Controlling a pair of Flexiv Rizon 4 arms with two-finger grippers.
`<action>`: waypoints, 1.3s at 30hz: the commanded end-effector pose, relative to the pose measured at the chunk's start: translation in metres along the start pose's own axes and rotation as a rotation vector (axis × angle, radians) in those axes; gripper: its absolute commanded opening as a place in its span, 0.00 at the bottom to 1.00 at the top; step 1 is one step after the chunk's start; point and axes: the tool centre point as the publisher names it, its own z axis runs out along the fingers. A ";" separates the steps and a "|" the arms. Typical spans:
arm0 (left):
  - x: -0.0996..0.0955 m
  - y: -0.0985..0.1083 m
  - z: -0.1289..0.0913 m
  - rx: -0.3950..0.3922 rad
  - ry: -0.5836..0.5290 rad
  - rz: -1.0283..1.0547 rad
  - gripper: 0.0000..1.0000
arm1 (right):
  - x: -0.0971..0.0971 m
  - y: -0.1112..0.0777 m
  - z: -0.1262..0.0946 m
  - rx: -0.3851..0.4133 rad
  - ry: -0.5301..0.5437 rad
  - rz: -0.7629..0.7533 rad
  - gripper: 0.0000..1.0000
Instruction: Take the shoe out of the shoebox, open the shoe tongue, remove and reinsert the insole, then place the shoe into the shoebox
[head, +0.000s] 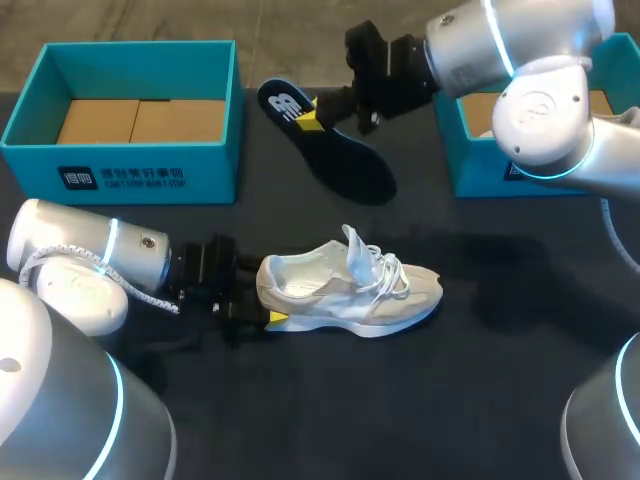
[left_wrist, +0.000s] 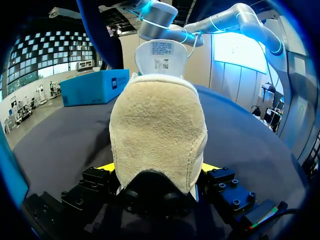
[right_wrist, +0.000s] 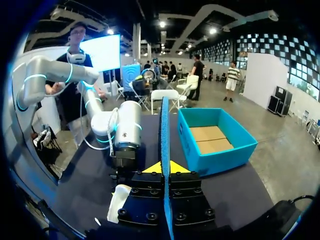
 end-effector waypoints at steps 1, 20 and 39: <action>-0.001 0.002 0.000 -0.004 0.002 0.000 0.00 | 0.000 0.000 0.001 0.000 -0.001 0.000 0.00; -0.001 0.002 0.000 -0.004 0.002 0.000 0.00 | -0.008 0.031 -0.047 -0.135 0.046 0.130 0.00; -0.001 0.002 0.000 -0.004 0.002 0.000 0.00 | 0.019 0.096 -0.100 -0.213 0.042 0.210 0.00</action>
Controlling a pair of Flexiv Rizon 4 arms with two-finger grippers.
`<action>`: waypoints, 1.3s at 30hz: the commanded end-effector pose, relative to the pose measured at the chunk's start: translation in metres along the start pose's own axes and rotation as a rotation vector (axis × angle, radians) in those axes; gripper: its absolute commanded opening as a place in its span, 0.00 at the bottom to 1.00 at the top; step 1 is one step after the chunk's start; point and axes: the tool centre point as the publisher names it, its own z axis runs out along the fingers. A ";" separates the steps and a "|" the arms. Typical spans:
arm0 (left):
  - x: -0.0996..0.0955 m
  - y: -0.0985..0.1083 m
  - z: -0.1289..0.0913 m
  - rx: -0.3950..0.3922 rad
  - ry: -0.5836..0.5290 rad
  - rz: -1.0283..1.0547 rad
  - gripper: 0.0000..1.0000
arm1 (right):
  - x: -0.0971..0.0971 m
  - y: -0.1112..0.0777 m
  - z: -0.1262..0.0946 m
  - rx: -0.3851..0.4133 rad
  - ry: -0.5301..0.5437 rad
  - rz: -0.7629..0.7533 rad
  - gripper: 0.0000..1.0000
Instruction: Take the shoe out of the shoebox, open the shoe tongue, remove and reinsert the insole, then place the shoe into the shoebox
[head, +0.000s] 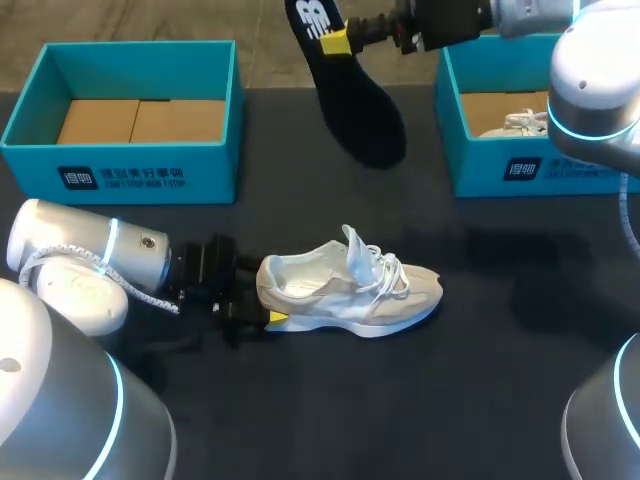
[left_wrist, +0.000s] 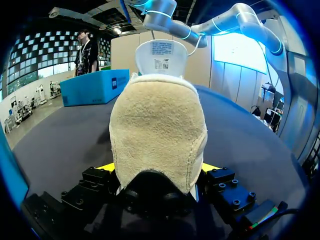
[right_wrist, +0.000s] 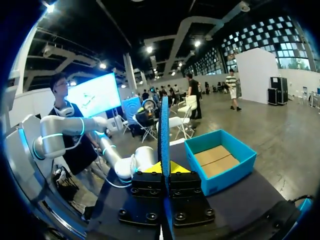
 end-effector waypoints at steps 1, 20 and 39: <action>-0.001 0.002 0.000 -0.004 0.002 0.000 0.00 | 0.016 0.003 -0.012 -0.003 -0.030 -0.009 0.00; -0.001 0.002 0.000 -0.004 0.002 0.000 0.00 | 0.076 0.001 -0.034 -0.079 -0.027 0.086 0.00; -0.001 0.002 0.000 -0.004 0.002 0.000 0.00 | 0.086 -0.007 -0.040 -0.072 0.009 0.186 0.00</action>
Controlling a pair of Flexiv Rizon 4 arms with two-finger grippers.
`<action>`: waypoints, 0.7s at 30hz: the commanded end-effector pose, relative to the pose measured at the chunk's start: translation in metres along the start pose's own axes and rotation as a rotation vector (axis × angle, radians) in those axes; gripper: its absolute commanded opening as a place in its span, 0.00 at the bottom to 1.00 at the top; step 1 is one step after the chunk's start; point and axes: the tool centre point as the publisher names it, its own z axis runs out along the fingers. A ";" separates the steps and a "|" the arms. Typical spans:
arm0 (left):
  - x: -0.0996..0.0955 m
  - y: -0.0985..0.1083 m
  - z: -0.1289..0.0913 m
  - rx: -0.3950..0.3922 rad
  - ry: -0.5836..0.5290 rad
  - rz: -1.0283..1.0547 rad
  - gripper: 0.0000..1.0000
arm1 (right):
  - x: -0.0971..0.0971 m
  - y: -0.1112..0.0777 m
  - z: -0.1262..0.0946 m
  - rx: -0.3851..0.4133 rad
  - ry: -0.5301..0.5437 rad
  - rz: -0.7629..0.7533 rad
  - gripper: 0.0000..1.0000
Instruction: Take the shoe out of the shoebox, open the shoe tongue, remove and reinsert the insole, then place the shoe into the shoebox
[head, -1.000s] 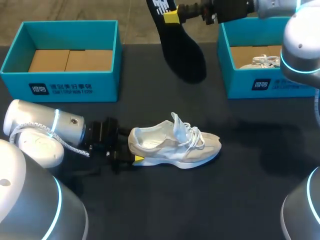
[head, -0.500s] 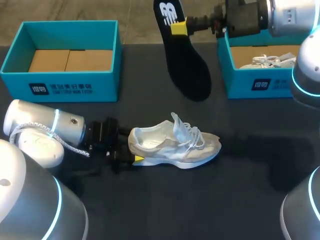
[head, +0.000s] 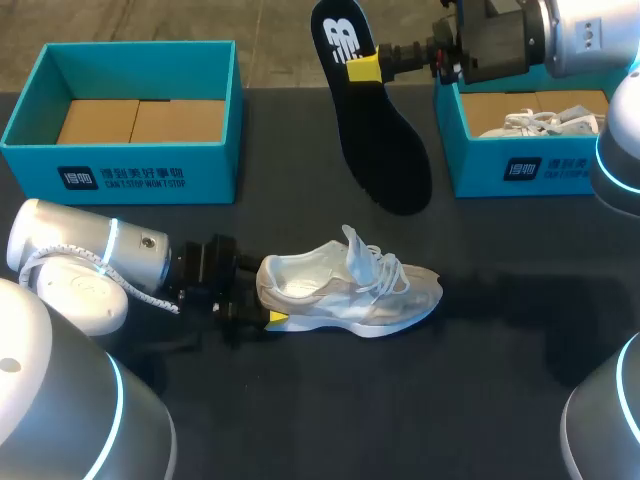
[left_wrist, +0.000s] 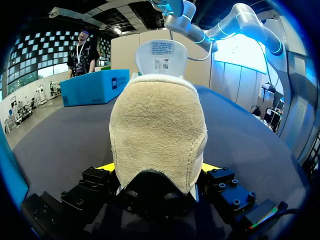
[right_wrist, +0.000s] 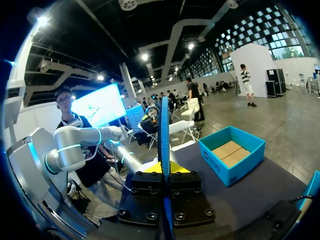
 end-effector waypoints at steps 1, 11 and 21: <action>-0.001 0.002 0.000 -0.004 0.002 0.000 0.00 | -0.002 0.000 -0.010 0.017 -0.056 0.125 0.00; -0.001 0.002 0.000 -0.004 0.002 0.000 0.00 | 0.008 0.026 -0.036 -0.062 -0.088 0.258 0.00; -0.001 0.002 0.000 -0.004 0.002 0.000 0.00 | 0.027 0.030 -0.034 -0.112 -0.136 0.280 0.00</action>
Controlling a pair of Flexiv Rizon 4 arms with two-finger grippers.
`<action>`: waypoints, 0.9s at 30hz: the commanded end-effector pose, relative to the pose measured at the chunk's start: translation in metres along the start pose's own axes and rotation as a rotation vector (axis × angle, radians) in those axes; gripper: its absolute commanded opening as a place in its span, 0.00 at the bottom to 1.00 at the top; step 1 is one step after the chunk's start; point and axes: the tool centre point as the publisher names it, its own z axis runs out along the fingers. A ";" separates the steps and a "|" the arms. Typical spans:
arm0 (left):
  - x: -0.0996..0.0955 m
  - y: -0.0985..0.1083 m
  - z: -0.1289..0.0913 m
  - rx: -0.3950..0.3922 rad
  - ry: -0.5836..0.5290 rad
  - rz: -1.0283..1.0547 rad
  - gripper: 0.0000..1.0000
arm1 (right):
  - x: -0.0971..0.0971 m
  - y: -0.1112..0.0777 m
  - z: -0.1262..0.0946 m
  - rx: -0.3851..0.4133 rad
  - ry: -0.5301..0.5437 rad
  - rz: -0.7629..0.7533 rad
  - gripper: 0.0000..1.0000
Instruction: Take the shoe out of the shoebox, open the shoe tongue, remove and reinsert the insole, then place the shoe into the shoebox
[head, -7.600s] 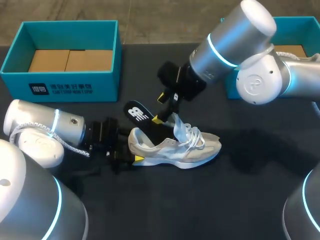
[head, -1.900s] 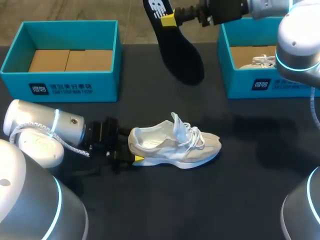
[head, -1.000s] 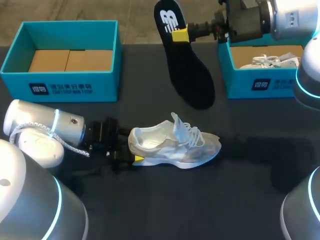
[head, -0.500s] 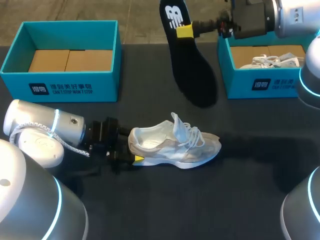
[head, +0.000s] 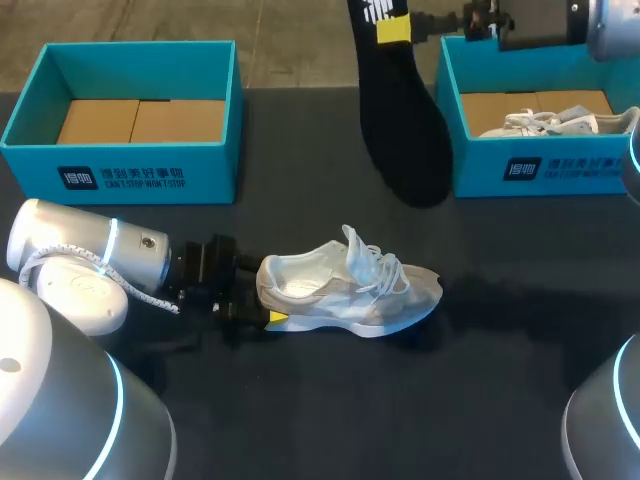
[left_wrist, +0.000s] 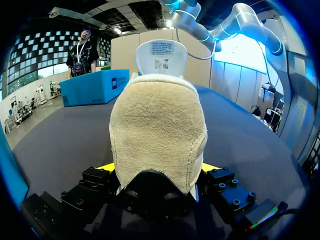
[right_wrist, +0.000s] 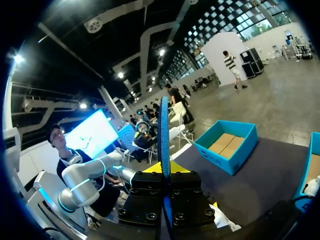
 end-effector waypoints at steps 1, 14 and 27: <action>-0.001 0.001 0.000 -0.004 0.002 0.000 0.00 | 0.014 -0.010 0.000 -0.030 -0.047 -0.007 0.00; -0.001 0.001 0.000 -0.004 0.002 0.000 0.00 | 0.027 -0.025 -0.006 -0.049 -0.098 0.024 0.00; -0.001 0.001 0.000 -0.004 0.002 0.000 0.00 | 0.033 -0.041 -0.001 -0.069 -0.033 0.075 0.00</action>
